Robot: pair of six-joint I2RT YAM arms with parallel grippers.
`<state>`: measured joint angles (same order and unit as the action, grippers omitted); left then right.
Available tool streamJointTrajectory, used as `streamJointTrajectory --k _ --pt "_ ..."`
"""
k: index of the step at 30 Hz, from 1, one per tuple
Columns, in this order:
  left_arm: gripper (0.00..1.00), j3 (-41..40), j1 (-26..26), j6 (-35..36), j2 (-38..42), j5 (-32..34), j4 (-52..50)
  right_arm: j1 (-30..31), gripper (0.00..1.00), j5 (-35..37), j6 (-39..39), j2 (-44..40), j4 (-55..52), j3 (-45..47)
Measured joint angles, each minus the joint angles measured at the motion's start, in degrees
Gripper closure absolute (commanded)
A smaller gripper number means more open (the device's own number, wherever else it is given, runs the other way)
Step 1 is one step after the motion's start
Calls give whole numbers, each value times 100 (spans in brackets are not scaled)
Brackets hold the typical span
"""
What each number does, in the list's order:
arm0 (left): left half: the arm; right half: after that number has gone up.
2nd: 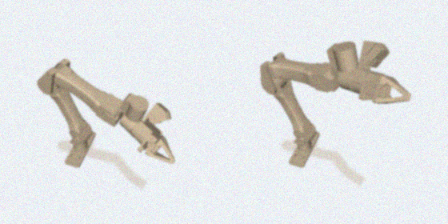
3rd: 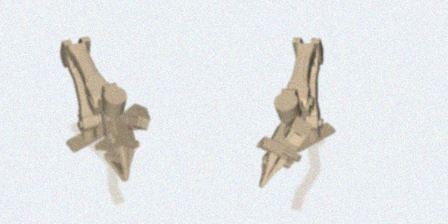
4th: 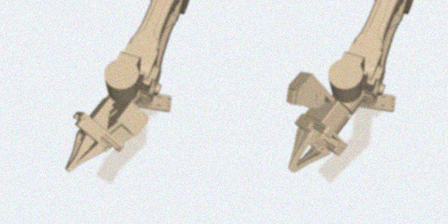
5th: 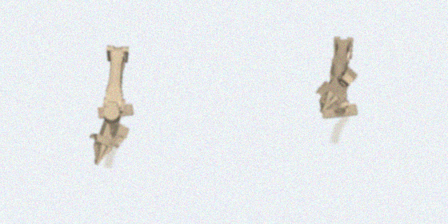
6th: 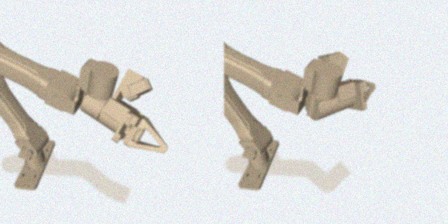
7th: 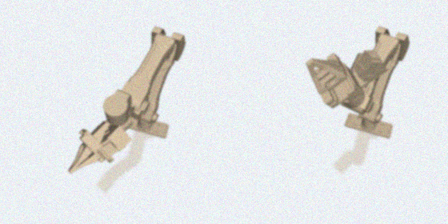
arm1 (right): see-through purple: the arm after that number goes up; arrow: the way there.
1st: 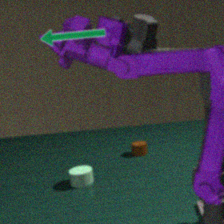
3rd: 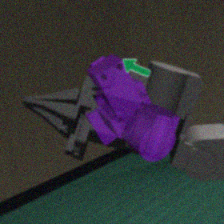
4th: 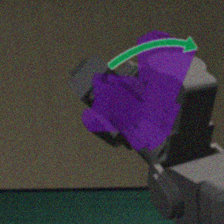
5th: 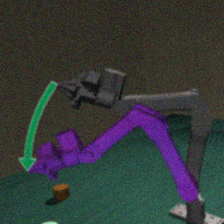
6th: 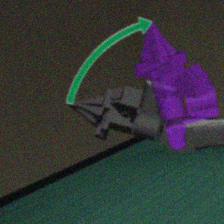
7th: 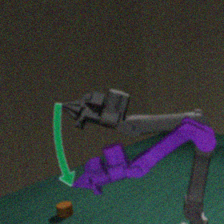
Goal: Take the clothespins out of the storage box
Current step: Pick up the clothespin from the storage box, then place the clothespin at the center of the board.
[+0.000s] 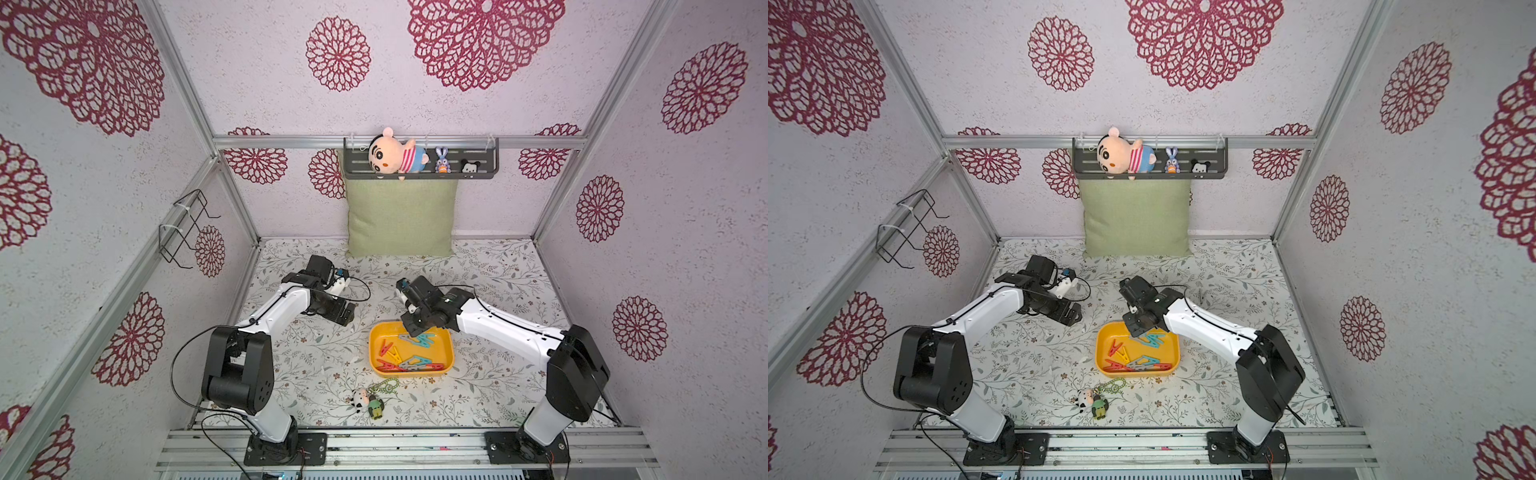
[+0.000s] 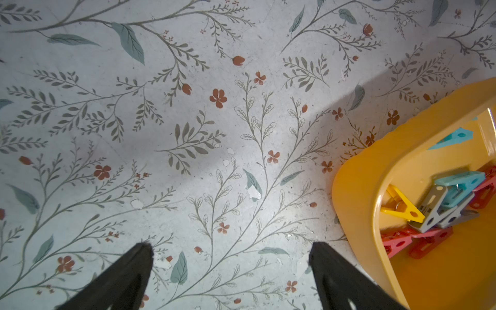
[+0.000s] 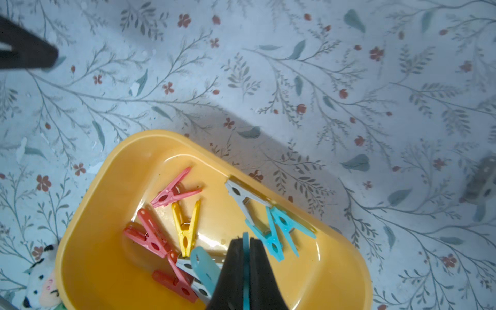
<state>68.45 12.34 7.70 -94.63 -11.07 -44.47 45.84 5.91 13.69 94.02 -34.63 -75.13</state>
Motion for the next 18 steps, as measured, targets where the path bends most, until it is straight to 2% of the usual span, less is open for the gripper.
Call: streamJointTrajectory --k 8,18 --pt "1 0 0 -26 0 -2 2 -1390 100 282 131 -577 -107 238" --pt "1 0 0 -44 0 -4 0 -3091 100 579 -55 -42 -63 273"
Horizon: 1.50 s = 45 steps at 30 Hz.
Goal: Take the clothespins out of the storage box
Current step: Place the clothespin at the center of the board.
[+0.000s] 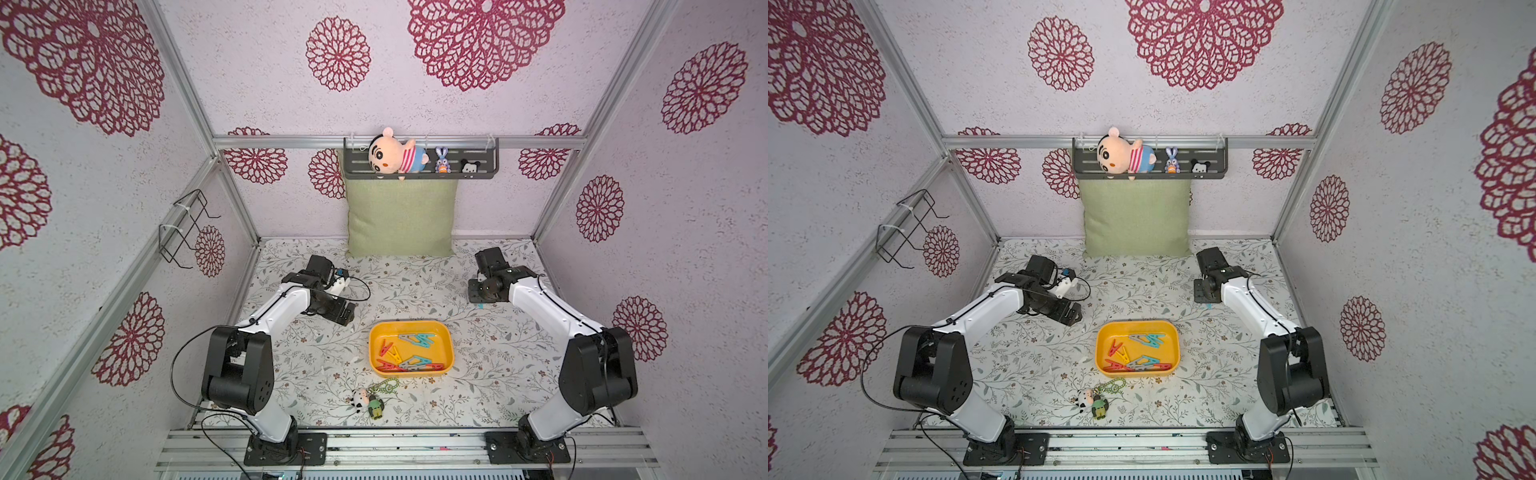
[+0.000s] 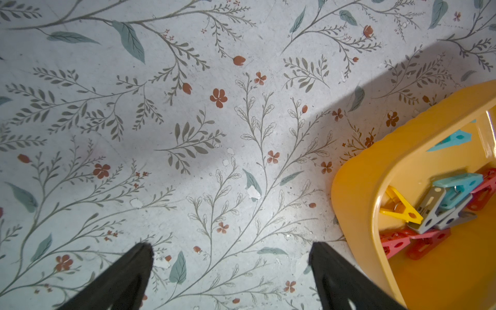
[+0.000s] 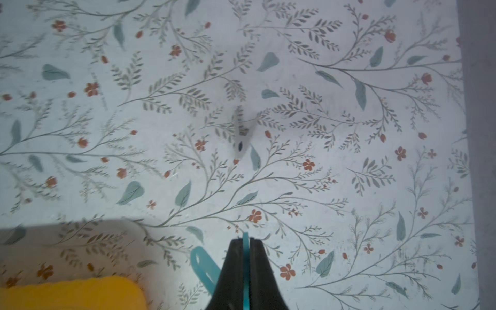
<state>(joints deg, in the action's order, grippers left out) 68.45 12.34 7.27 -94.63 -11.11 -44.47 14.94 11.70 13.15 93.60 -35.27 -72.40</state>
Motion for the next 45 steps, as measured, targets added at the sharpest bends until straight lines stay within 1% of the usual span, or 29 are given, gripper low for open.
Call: streamJointTrajectory --k 6,11,19,25,29,32,35,37,41,45 --pt "1 0 0 -2 0 0 2 -584 100 -133 -7 815 293 -24" --pt "1 0 0 -2 0 -7 2 -807 100 -232 -9 1497 485 -212" --pt "1 0 0 -4 0 -13 0 -859 100 -282 -70 2260 557 -933" --pt "1 0 0 -2 0 -13 0 -868 100 -289 -120 2636 553 -1447" --pt "1 0 0 -2 0 -11 2 -870 98 -289 -155 2695 542 -1502" --pt "1 0 0 -2 0 -11 2 -870 91 -289 -155 2695 542 -1502" --pt "1 0 0 -2 0 -13 2 -870 75 -295 -149 2695 538 -1502" --pt "1 0 0 -2 0 -13 2 -870 68 -297 -170 2695 509 -1502" --pt "1 0 0 -2 2 -15 2 -870 64 -293 -212 2695 337 -1604" --pt "1 0 0 -2 2 -15 2 -870 62 -302 -219 2649 122 -1945"
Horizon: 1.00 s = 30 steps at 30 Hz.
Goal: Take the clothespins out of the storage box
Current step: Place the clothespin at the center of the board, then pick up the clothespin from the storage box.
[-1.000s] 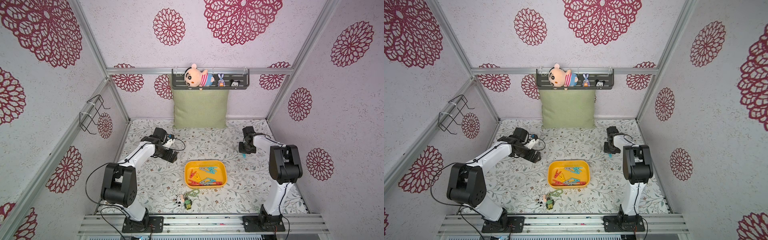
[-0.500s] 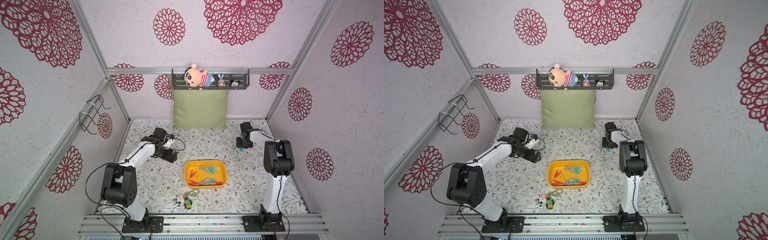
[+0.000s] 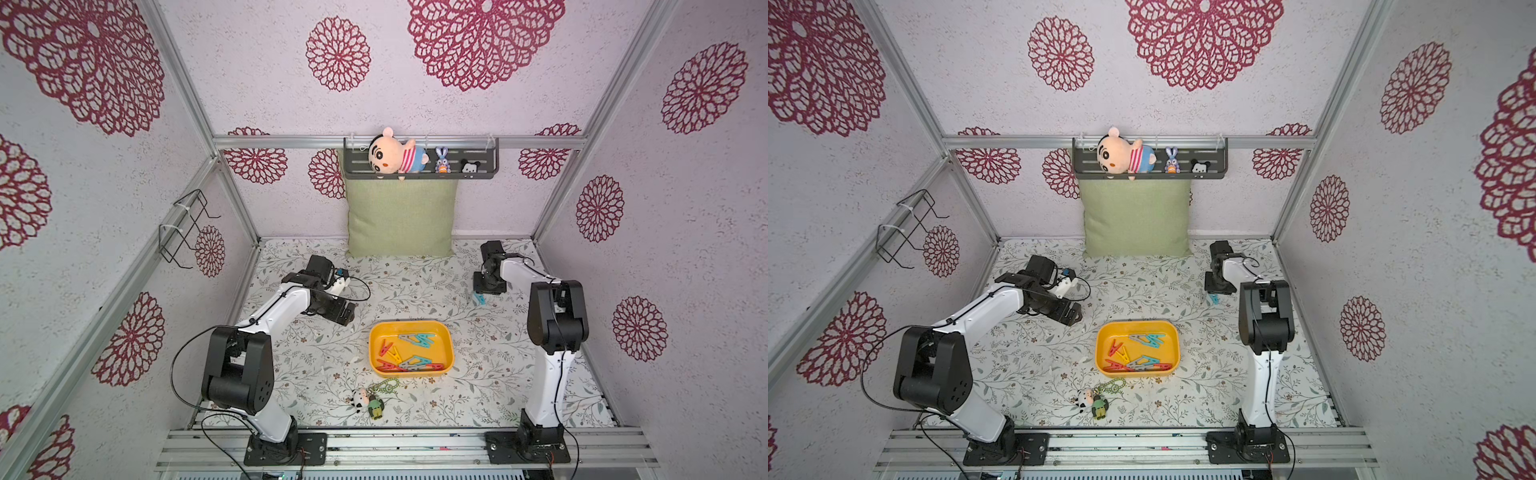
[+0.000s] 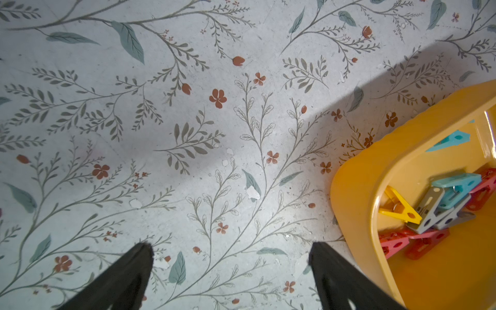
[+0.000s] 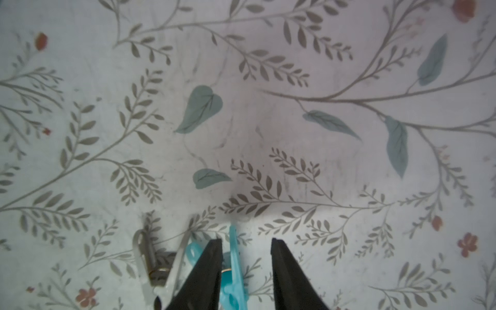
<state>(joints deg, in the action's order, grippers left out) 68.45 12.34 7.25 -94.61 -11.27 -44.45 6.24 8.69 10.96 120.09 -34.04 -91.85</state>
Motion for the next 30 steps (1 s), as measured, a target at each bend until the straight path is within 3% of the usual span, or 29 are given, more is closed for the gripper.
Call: streamJointTrajectory --k 4,10,15,20,25,30 --pt "1 0 0 0 0 -2 0 0 60 -129 7 -389 -234 -190" --pt "1 0 0 0 0 -4 0 251 62 -304 68 -1663 -564 -210" --pt "1 0 0 0 0 -4 0 1493 63 -348 68 -2695 -780 -7" --pt "1 0 0 0 0 -2 0 2870 64 -782 66 -3158 -918 887" --pt "1 0 0 0 0 -2 0 3405 65 -1056 68 -3193 -1099 1725" --pt "1 0 0 0 -2 2 0 3735 66 -1176 70 -2922 -1102 1908"
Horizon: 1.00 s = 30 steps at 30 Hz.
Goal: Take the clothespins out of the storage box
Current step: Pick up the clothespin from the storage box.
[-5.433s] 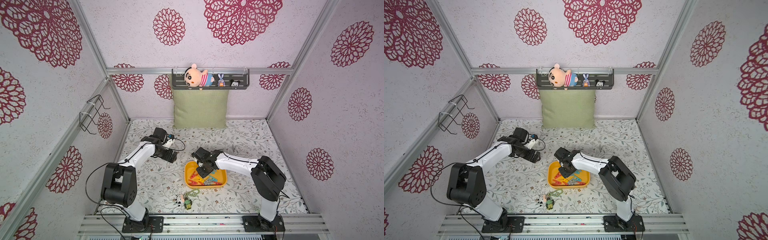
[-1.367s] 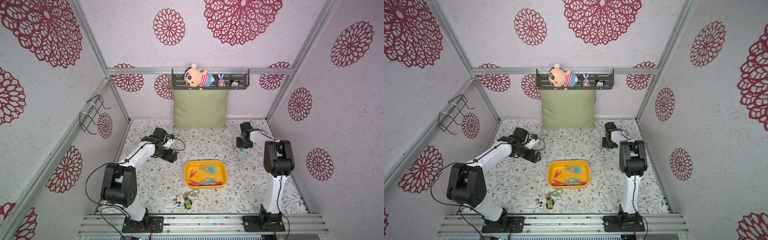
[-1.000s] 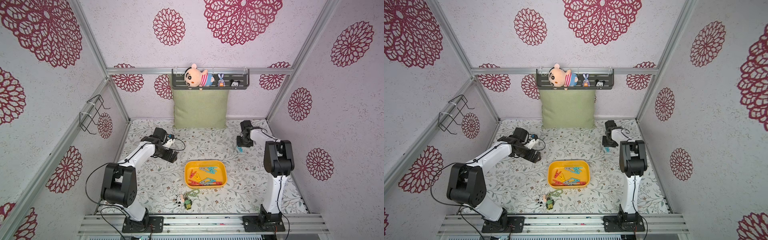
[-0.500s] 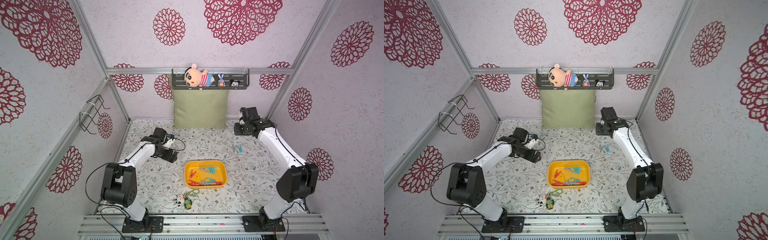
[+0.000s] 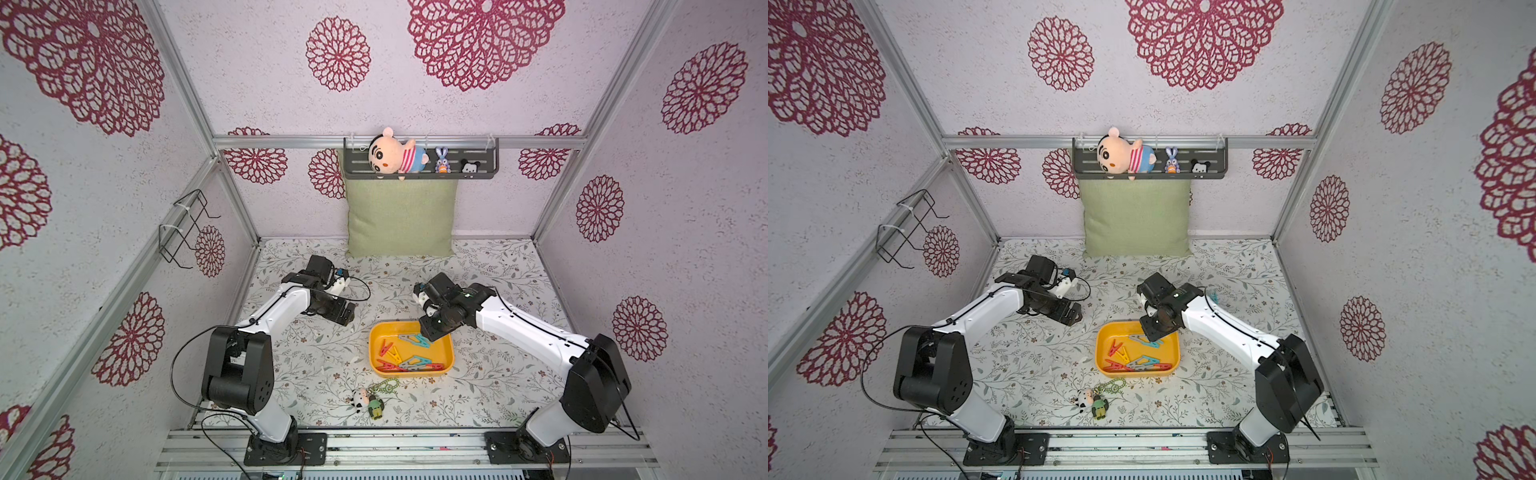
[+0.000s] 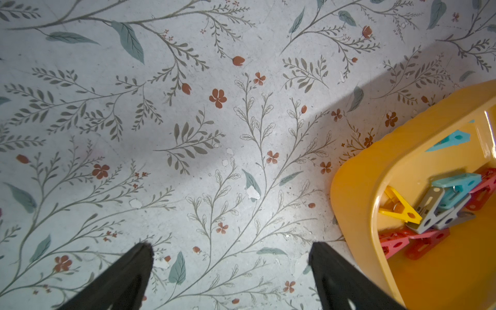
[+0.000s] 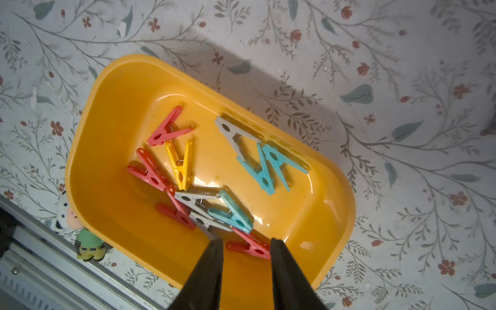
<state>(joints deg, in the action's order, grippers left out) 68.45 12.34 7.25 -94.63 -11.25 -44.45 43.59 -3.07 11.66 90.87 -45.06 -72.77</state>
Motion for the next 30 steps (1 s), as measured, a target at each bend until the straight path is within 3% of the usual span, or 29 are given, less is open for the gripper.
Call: streamJointTrajectory --k 10,23,30 --pt "1 0 0 0 0 22 0 223 68 328 46 828 94 129" --pt "1 0 15 0 0 20 0 348 64 1016 55 1235 282 275" --pt "1 0 15 0 0 22 0 365 64 1058 55 1340 459 310"
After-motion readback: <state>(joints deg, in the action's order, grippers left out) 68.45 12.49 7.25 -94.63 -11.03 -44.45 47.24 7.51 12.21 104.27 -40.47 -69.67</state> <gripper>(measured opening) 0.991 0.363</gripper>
